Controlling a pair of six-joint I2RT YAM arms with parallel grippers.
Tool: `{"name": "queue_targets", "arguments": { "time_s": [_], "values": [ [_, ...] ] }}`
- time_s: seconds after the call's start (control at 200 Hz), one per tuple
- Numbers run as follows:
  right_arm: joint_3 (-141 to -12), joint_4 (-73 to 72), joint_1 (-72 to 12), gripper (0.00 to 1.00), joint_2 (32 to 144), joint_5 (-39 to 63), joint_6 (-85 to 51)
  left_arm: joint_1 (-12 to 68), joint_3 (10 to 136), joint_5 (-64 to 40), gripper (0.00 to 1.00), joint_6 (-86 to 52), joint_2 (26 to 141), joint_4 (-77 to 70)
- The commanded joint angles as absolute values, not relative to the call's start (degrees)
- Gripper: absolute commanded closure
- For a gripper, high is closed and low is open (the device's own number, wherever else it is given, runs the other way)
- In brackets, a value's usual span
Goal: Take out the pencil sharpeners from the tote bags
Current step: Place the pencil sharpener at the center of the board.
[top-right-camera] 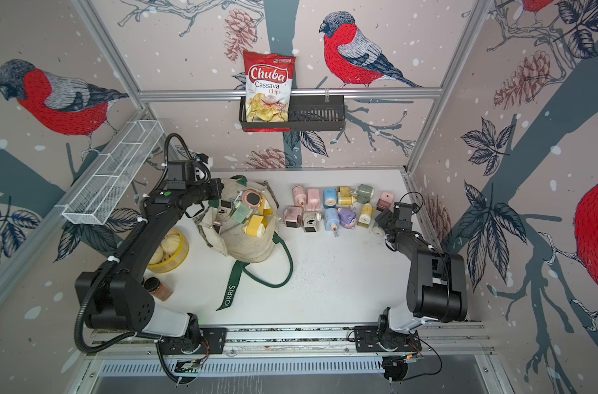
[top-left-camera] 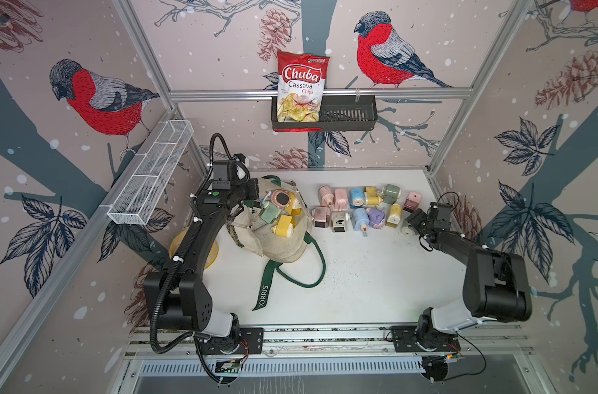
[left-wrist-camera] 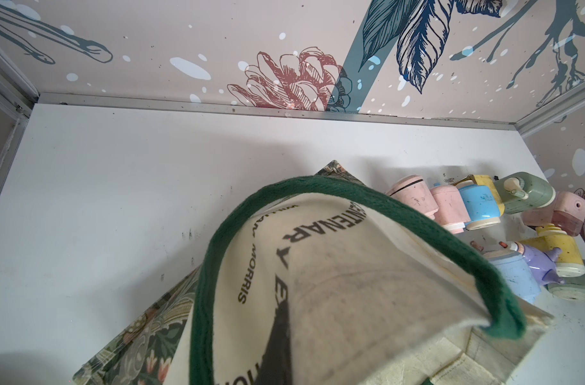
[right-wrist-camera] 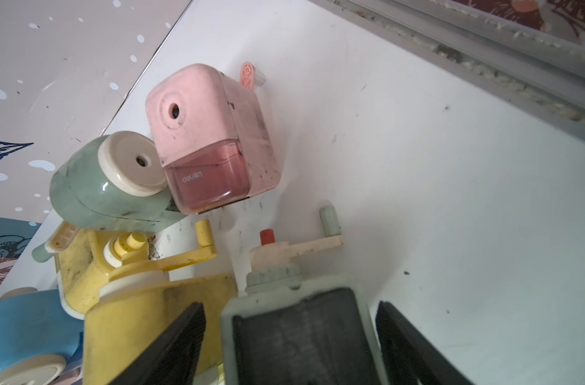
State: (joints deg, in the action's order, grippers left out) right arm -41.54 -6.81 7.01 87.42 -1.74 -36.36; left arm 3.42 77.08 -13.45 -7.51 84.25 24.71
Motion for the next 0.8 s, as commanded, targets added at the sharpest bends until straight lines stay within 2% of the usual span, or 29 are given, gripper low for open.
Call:
{"name": "queue_targets", "arguments": {
  "time_s": [0.0,0.32,0.44,0.796],
  "values": [
    [-40.9,-5.5,6.9,0.18,86.3,-3.5,-37.3,3.3,77.6,-13.5,1.00,-7.6,84.0,21.1],
    [-40.3,-4.2,7.1,0.18,88.1,-4.8,-37.9,3.3,77.6,-13.5,1.00,-7.6,84.0,21.2],
    [-41.4,-1.7,7.2,0.16,89.4,-8.3,-37.5,3.3,77.6,-13.6,1.00,-7.6,84.1,21.2],
    [-42.1,1.1,6.6,0.08,91.6,-9.0,-37.7,3.3,77.6,-13.7,1.00,-7.6,84.3,21.3]
  ]
}}
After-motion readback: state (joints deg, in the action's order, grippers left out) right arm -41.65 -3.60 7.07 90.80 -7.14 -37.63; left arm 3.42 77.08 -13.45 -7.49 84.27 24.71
